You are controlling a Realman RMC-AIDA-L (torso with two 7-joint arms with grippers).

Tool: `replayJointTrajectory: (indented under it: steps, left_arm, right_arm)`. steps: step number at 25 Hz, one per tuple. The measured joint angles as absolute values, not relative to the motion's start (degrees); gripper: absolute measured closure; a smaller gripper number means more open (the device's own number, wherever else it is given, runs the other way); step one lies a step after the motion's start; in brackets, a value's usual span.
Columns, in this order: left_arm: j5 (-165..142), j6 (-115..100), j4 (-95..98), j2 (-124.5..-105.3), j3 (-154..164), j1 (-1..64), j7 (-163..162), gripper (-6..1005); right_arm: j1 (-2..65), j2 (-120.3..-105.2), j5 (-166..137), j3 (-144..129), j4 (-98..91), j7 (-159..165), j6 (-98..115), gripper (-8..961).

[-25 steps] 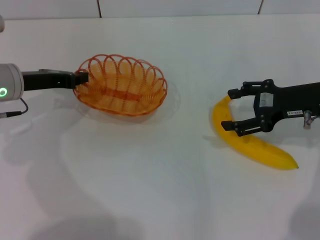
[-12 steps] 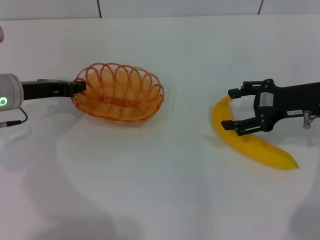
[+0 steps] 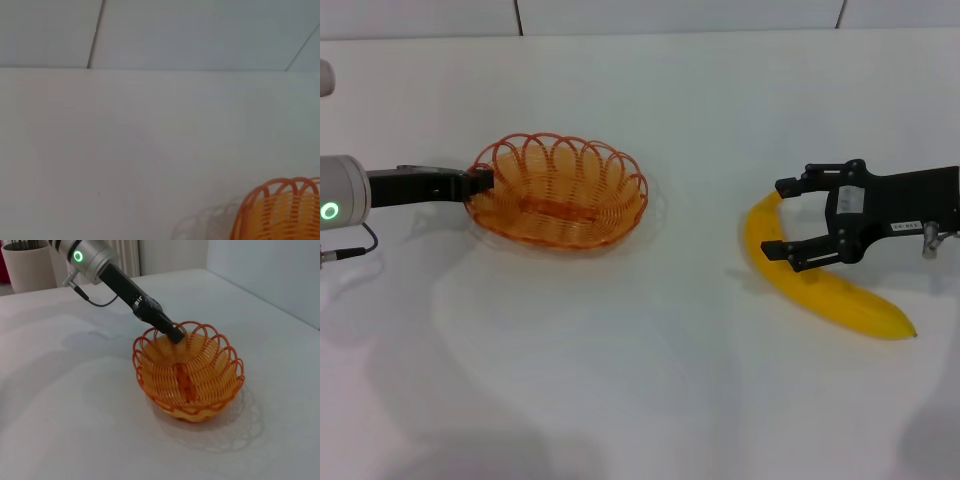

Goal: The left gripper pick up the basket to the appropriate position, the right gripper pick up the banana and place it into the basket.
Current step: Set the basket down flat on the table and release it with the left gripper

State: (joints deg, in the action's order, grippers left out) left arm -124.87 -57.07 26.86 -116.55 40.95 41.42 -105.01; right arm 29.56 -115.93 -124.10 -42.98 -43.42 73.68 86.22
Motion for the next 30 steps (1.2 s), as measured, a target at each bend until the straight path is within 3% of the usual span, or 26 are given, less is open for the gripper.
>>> replayJointTrajectory:
  steps: [15,20,30]
  left_arm:
    - [-123.9,-57.1,26.7,-116.54,40.9,40.7,-104.4,832]
    - [-123.4,-57.2,26.7,-116.6,41.1,40.5,-103.0,635]
    - [-121.9,-57.6,27.2,-116.83,41.0,39.7,-97.4,366]
  right_arm:
    - [29.6,-115.93,-124.1,-43.0,-43.4,73.7,86.2,81]
    - [29.6,-115.93,-124.2,-43.0,-43.4,73.7,86.2,81]
    - [29.3,-115.93,-124.3,-43.0,-43.2,73.7,86.2,82]
